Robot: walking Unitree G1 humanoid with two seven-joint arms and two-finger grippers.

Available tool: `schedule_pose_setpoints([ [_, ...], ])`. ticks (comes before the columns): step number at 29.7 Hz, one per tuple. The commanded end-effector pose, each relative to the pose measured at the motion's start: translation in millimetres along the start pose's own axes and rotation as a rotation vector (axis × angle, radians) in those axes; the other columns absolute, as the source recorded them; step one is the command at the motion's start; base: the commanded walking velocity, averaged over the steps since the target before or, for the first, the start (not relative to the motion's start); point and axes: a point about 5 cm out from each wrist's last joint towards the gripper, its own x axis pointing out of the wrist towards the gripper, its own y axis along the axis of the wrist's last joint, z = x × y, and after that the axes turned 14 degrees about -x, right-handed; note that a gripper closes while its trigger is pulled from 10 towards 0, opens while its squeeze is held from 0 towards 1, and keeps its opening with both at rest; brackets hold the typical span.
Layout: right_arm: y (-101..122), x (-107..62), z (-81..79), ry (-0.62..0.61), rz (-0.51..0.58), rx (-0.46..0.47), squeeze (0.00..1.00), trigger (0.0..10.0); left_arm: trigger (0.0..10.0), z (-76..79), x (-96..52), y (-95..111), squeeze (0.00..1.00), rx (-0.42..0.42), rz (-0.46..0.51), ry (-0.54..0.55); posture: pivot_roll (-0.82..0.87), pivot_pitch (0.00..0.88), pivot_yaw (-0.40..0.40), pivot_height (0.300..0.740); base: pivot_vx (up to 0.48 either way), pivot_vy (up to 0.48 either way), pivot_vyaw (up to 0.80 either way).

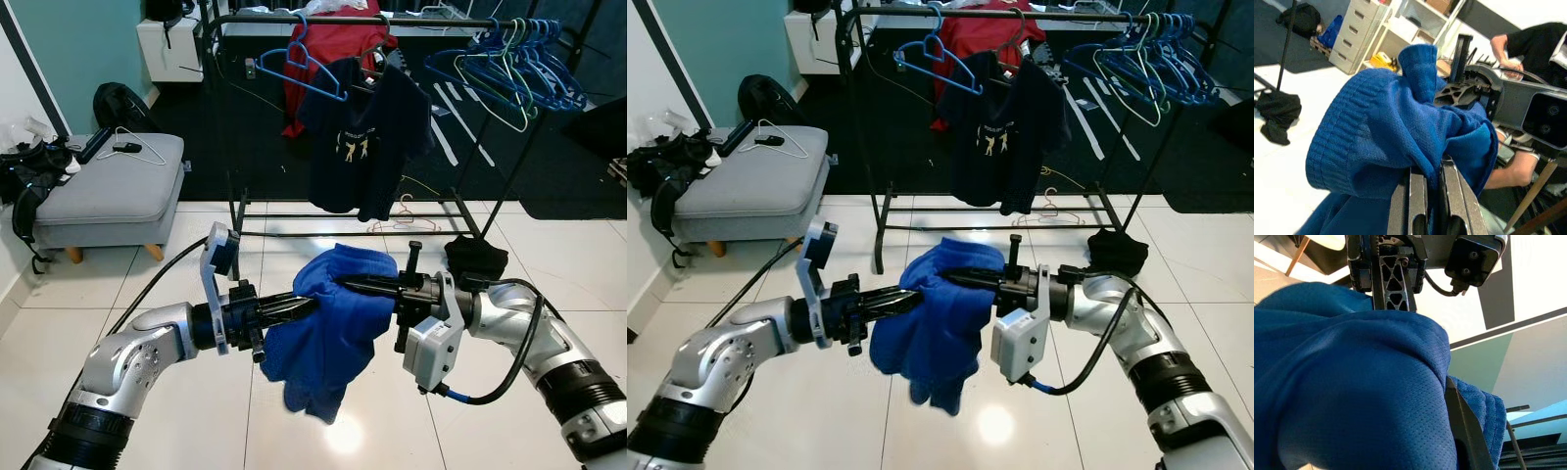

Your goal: Hang hanger

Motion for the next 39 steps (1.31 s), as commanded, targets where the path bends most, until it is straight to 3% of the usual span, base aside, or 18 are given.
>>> schedule_pose_setpoints([
  [1, 1, 1.6, 1.2, -0.026, 0.013, -0.001, 0.00, 0.0, 0.0, 5.3, 1.9, 0, 0.00, -0.007, 0.015, -0.035, -0.04, 0.157, 0.035, 0.740, 0.000, 0.000, 0.00],
  [6, 0, 1.4, 0.2, -0.024, 0.004, 0.005, 0.00, 0.0, 0.0, 2.1, 0.5, 3, 0.00, 0.009, 0.044, -0.002, -0.04, 0.160, 0.034, 0.740, 0.000, 0.000, 0.00],
  [10, -4, -1.5, -7.3, 0.019, -0.038, 0.023, 0.00, 0.0, 0.0, -20.0, -14.3, 33, 0.00, 0.093, 0.227, 0.190, -0.04, 0.163, 0.034, 0.740, 0.000, 0.000, 0.00],
  [11, -4, -1.5, -7.3, 0.019, -0.038, 0.023, 0.00, 0.0, 0.0, -20.0, -14.3, 33, 0.00, 0.093, 0.227, 0.190, -0.04, 0.163, 0.034, 0.740, 0.000, 0.000, 0.00],
  [13, -7, -3.3, -10.5, 0.034, -0.071, 0.031, 0.00, 0.0, 0.0, -22.3, -27.6, 59, 0.00, 0.119, 0.335, 0.218, -0.03, 0.165, 0.034, 0.740, 0.000, 0.000, 0.00],
  [20, -10, -4.5, -15.1, 0.040, -0.110, 0.047, 0.00, 0.0, 0.0, -18.5, -40.3, 83, 0.00, 0.120, 0.463, 0.200, -0.03, 0.166, 0.033, 0.740, 0.000, 0.000, 0.00],
  [26, -10, -5.2, -18.8, 0.050, -0.113, 0.052, 0.00, 0.0, 0.0, -17.2, -41.1, 84, 0.00, 0.114, 0.476, 0.182, -0.03, 0.170, 0.033, 0.740, 0.000, 0.000, 0.00],
  [35, -14, -3.3, -17.0, 0.032, -0.141, 0.055, 0.00, 0.0, 0.0, -15.5, -29.1, 74, 0.00, 0.115, 0.425, 0.150, -0.03, 0.171, 0.032, 0.740, 0.000, 0.000, 0.00],
  [36, -14, -2.7, -16.5, 0.019, -0.147, 0.065, 1.00, 7.2, 0.0, -15.0, -26.0, 73, 0.00, 0.116, 0.418, 0.145, -0.03, 0.172, 0.032, 0.740, 0.000, 0.000, 0.00],
  [37, -14, -2.7, -16.5, 0.019, -0.147, 0.065, 1.00, 7.2, 0.0, -15.0, -26.0, 73, 0.00, 0.116, 0.418, 0.145, -0.03, 0.172, 0.032, 0.740, 0.000, 0.000, 0.00],
  [38, -15, -1.8, -16.2, 0.003, -0.157, 0.074, 1.00, 10.0, 0.0, -13.7, -19.9, 71, 0.00, 0.118, 0.405, 0.133, -0.03, 0.173, 0.032, 0.740, 0.000, 0.000, 0.00],
  [39, -15, -1.8, -16.2, 0.003, -0.157, 0.074, 1.00, 10.0, 0.0, -13.7, -19.9, 71, 0.00, 0.118, 0.405, 0.133, -0.03, 0.173, 0.032, 0.740, 0.000, 0.000, 0.00],
])
